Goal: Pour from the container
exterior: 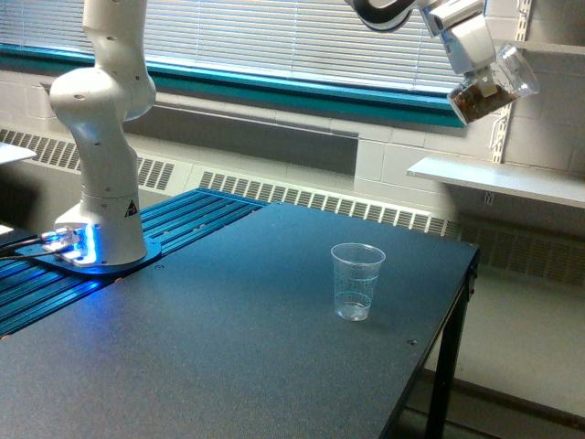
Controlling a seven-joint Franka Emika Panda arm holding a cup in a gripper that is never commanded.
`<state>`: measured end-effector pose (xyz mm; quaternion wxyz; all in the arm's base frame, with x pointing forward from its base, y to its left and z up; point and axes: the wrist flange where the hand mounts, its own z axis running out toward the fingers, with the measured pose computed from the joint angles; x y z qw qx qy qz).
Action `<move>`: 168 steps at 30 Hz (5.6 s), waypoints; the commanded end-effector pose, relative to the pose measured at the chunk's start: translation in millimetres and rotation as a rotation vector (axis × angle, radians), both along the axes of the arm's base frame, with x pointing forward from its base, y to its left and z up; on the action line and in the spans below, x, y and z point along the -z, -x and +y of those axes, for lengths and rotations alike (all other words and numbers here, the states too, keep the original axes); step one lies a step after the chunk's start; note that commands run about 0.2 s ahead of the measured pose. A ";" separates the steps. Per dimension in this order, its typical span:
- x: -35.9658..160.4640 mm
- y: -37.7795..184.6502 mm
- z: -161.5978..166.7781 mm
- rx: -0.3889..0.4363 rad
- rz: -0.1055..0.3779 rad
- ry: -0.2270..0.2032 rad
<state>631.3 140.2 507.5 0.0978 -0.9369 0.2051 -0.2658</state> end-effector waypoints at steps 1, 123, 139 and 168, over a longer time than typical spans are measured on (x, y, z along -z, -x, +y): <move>28.7 5.3 -4.2 0.005 0.094 0.019; 181.6 173.2 -177.4 -0.187 0.386 0.483; 180.3 164.9 -160.1 -0.238 0.412 0.557; 176.3 162.6 -143.6 -0.304 0.440 0.670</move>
